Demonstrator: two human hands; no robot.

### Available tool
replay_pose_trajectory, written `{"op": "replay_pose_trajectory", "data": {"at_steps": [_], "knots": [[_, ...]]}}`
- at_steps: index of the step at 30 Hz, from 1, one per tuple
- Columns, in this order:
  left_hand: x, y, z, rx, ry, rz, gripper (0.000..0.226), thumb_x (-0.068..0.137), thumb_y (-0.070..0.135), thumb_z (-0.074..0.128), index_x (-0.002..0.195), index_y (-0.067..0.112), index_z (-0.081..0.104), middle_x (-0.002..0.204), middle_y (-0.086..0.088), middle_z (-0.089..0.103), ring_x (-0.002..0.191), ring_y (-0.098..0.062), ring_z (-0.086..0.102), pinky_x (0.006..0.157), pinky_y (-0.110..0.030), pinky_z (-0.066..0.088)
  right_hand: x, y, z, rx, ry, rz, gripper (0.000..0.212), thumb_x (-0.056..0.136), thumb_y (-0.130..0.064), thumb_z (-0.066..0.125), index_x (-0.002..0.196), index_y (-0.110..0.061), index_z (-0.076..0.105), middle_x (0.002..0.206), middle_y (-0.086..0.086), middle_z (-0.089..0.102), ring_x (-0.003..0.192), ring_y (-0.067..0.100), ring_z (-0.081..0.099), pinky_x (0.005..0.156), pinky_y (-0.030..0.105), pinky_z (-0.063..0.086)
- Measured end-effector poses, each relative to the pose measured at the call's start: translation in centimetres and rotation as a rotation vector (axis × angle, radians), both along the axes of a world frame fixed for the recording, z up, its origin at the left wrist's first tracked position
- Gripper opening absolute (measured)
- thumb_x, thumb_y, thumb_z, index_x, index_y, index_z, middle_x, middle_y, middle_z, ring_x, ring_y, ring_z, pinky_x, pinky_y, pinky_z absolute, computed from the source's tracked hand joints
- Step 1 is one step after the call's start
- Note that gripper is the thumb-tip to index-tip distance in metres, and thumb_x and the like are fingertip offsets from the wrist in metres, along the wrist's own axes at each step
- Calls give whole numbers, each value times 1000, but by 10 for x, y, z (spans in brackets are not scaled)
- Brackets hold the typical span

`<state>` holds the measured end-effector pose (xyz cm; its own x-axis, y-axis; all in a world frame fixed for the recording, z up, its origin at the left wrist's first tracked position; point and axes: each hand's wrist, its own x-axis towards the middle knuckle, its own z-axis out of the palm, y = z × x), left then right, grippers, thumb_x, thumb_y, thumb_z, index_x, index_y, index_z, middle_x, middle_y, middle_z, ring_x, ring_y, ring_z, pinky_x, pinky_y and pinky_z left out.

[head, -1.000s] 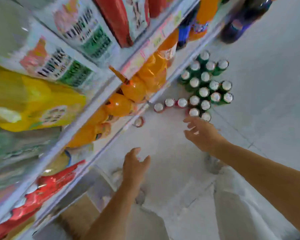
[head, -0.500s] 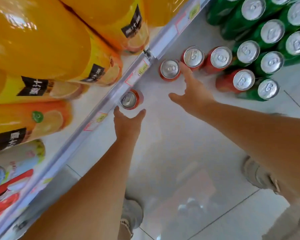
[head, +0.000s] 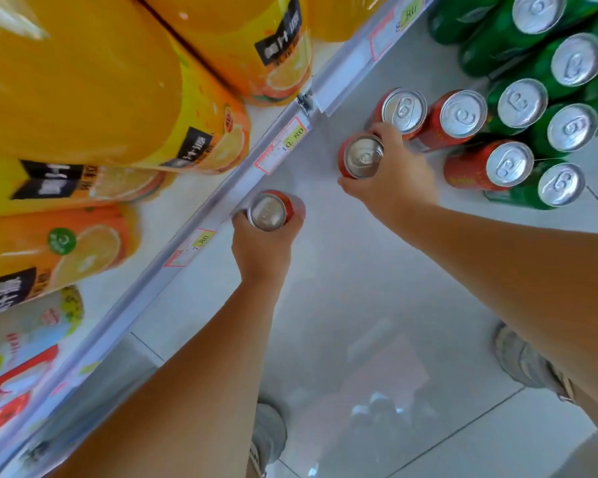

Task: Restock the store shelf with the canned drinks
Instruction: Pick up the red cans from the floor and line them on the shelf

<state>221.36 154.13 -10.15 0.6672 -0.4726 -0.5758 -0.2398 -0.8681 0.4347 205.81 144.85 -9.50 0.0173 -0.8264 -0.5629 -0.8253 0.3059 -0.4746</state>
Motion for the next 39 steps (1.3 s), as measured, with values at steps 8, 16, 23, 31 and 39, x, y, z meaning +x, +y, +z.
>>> {"op": "replay_pose_trajectory", "data": {"at_steps": [8, 16, 23, 31, 39], "knots": [[-25, 18, 158, 23, 180, -122, 60, 63, 47, 88, 99, 23, 47, 86, 11, 62, 75, -7, 62, 49, -8, 41, -43, 26, 153, 0, -16, -4, 61, 63, -56, 78, 112, -32, 53, 92, -8, 66, 89, 24, 64, 75, 33, 51], [-19, -5, 417, -200, 215, -177, 55, 58, 44, 92, 91, 29, 51, 80, 16, 69, 70, -3, 64, 61, -26, 54, -47, 18, 408, -99, -169, 31, 72, 62, -45, 84, 125, -35, 52, 99, -14, 62, 95, 14, 62, 75, 18, 41], [-4, -1, 657, -583, 156, -192, 54, 51, 47, 85, 96, 32, 58, 88, 15, 71, 80, -6, 68, 73, -36, 56, -33, 11, 649, -346, -388, 170, 62, 56, -46, 82, 108, -44, 48, 103, -11, 59, 87, 7, 58, 73, 25, 47], [35, 32, 839, -926, -2, -238, 59, 53, 42, 86, 105, 35, 60, 95, 19, 72, 89, 1, 67, 79, -19, 52, 10, 19, 845, -561, -684, 294, 72, 45, -64, 70, 110, -47, 47, 107, -22, 58, 99, -12, 56, 83, 10, 41], [75, 76, 938, -1202, -138, -95, 51, 48, 51, 74, 97, 39, 63, 89, 27, 71, 82, 8, 66, 73, -9, 48, 70, 35, 943, -692, -827, 453, 54, 63, -29, 83, 101, -43, 47, 95, -29, 63, 87, -11, 61, 70, 7, 45]]}}
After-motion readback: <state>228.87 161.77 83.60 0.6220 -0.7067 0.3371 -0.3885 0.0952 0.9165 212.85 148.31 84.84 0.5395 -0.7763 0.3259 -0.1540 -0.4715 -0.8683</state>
